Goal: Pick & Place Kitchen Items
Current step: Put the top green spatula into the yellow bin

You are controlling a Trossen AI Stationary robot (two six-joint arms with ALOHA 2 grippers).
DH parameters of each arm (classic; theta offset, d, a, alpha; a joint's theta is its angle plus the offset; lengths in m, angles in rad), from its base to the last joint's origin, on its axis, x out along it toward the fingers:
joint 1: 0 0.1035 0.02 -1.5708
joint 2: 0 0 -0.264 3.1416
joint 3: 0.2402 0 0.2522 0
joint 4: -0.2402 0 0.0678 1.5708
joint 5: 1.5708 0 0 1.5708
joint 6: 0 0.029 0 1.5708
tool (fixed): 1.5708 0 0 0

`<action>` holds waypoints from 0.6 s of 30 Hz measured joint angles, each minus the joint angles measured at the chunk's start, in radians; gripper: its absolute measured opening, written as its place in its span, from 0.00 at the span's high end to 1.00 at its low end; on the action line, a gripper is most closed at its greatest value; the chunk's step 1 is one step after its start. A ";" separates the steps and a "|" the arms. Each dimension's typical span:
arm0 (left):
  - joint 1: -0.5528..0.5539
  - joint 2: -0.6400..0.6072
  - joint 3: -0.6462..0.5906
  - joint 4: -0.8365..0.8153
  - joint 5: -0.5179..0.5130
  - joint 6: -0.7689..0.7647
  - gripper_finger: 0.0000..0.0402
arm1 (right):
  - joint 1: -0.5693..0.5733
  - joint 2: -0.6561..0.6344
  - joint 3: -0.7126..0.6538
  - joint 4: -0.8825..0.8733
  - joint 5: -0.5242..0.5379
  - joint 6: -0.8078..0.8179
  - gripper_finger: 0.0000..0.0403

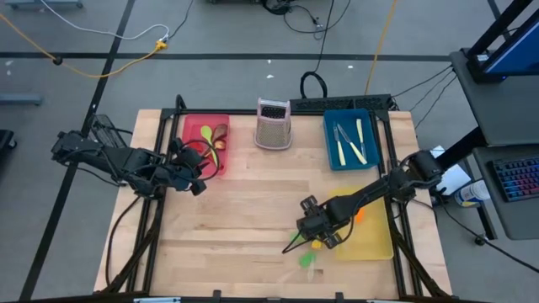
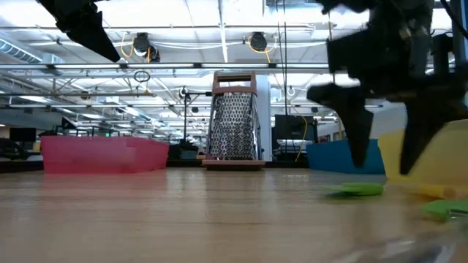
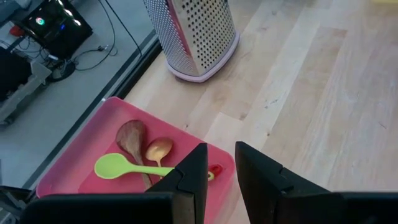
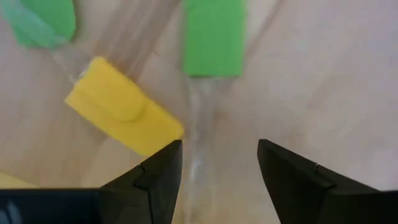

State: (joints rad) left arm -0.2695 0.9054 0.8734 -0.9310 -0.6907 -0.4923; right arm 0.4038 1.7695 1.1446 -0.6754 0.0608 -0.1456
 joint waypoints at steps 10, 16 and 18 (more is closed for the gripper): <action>0.000 0.000 0.000 0.000 0.002 -0.001 0.78 | 0.018 -0.121 0.002 0.200 0.072 0.077 0.50; 0.000 0.000 0.000 0.000 0.002 -0.011 0.78 | 0.008 -0.070 0.004 0.396 -0.040 0.150 0.50; 0.000 0.000 0.000 0.000 0.003 -0.011 0.78 | 0.006 -0.035 0.002 0.360 -0.062 0.168 0.50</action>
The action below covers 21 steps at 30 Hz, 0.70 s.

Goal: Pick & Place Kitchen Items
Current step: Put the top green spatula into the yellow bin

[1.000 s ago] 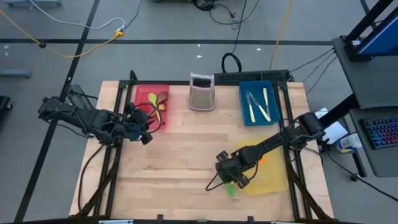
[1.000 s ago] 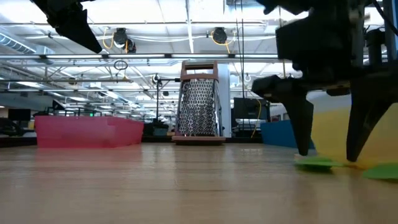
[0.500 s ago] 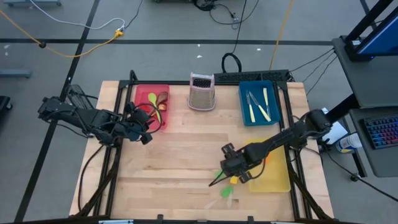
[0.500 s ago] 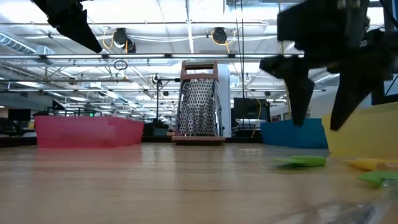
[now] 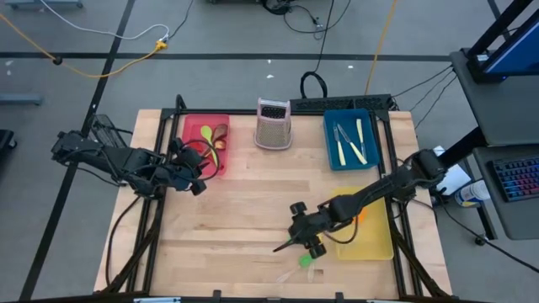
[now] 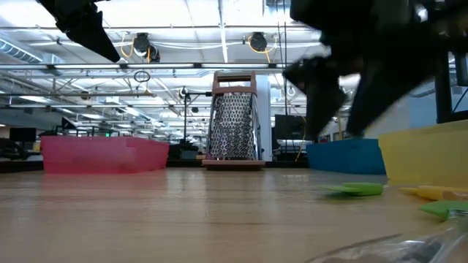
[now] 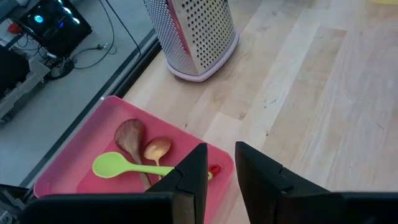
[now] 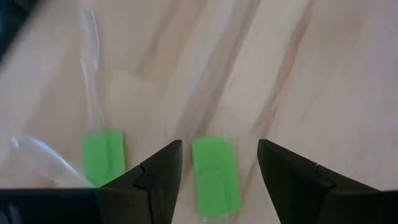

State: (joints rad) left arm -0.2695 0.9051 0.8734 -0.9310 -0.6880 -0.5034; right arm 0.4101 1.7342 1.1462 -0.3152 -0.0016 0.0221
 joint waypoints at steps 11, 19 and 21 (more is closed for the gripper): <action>0.000 0.007 0.000 0.000 0.004 0.008 0.78 | -0.036 0.102 0.000 -0.048 -0.049 0.044 0.50; 0.000 0.044 0.000 0.000 0.008 0.035 0.78 | -0.090 0.099 -0.024 -0.086 -0.094 0.047 0.59; 0.000 0.054 0.000 0.000 0.008 0.034 0.78 | -0.091 0.099 -0.031 -0.067 -0.131 0.045 0.61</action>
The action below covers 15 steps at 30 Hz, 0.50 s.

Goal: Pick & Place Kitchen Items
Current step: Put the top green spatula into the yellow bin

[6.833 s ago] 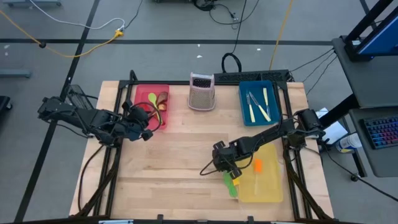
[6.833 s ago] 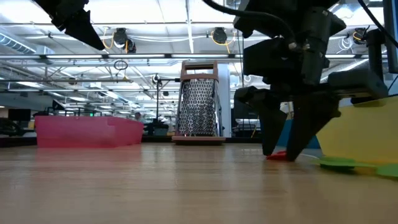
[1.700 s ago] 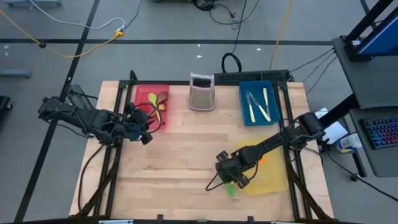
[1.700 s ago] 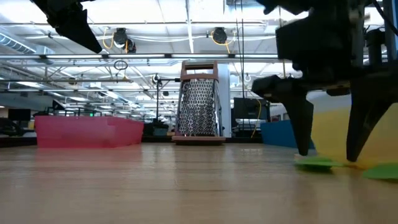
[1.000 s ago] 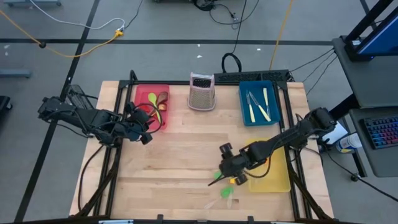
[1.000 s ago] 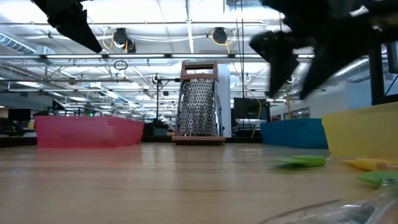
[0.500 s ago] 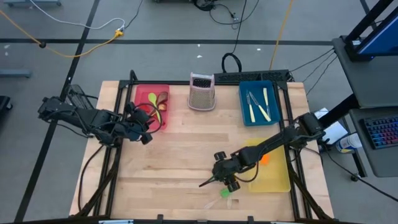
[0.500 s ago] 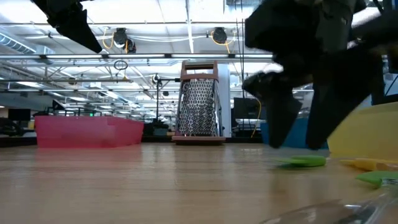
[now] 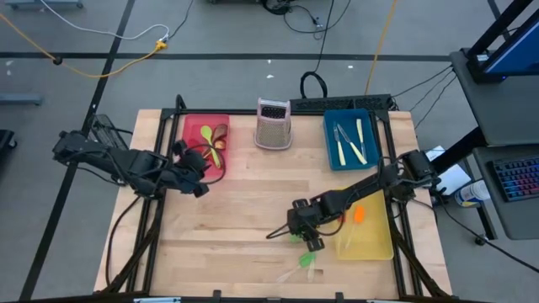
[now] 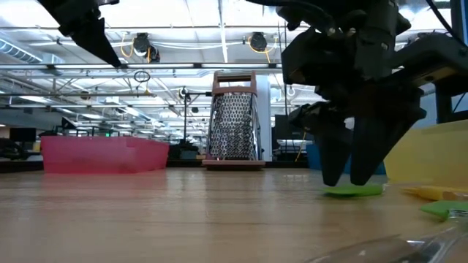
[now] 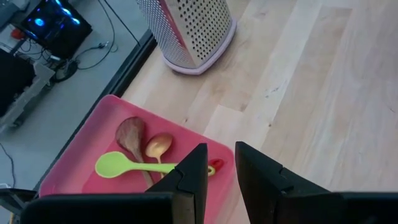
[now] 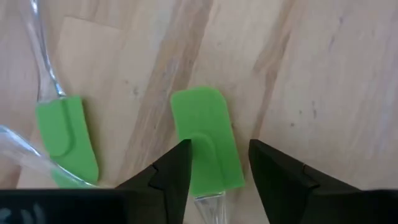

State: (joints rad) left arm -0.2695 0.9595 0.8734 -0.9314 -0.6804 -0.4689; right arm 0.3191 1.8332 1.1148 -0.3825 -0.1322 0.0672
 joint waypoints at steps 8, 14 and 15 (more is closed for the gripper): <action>0.000 0.035 0.000 0.000 0.000 0.021 0.78 | 0.038 0.002 -0.009 0.012 0.017 -0.030 0.64; 0.000 0.041 0.000 0.000 0.000 0.030 0.78 | 0.032 -0.001 -0.037 0.016 0.048 -0.054 0.63; 0.000 0.042 0.000 0.000 0.000 0.034 0.78 | 0.031 -0.002 -0.041 0.018 0.051 -0.057 0.65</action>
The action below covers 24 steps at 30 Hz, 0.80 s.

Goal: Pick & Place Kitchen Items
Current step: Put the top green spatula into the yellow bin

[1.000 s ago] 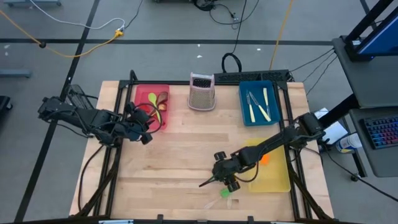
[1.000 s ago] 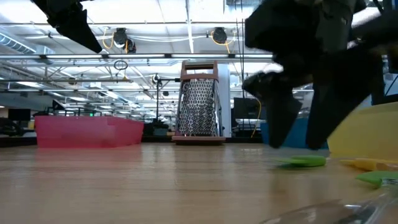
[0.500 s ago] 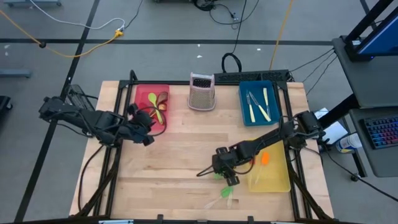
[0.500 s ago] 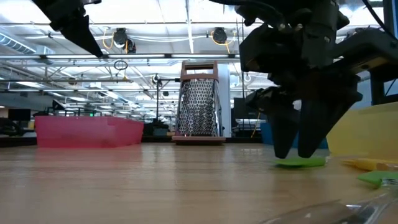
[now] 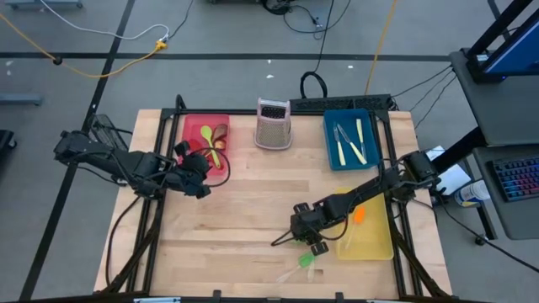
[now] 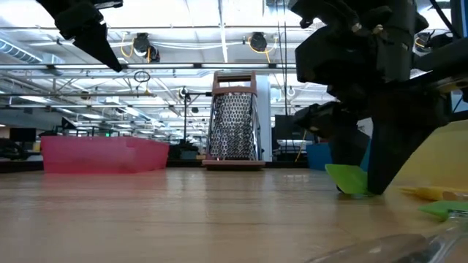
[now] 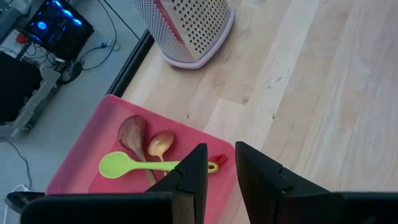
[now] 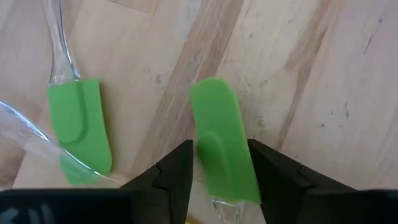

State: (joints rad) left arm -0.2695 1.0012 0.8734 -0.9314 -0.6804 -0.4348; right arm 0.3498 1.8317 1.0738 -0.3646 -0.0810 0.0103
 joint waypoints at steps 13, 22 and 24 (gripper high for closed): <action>0.001 0.002 0.000 0.001 0.000 0.010 0.78 | -0.008 -0.041 -0.029 0.044 -0.002 -0.029 0.93; 0.001 0.002 0.000 0.001 0.000 0.008 0.78 | -0.014 -0.244 -0.019 0.044 0.229 -0.018 0.95; 0.001 0.002 0.000 0.001 0.000 0.008 0.78 | -0.014 -0.300 -0.019 0.049 0.310 0.036 0.95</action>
State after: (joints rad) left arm -0.2687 1.0027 0.8734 -0.9306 -0.6807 -0.4271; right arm 0.3359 1.5318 1.0546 -0.3157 0.2285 0.0465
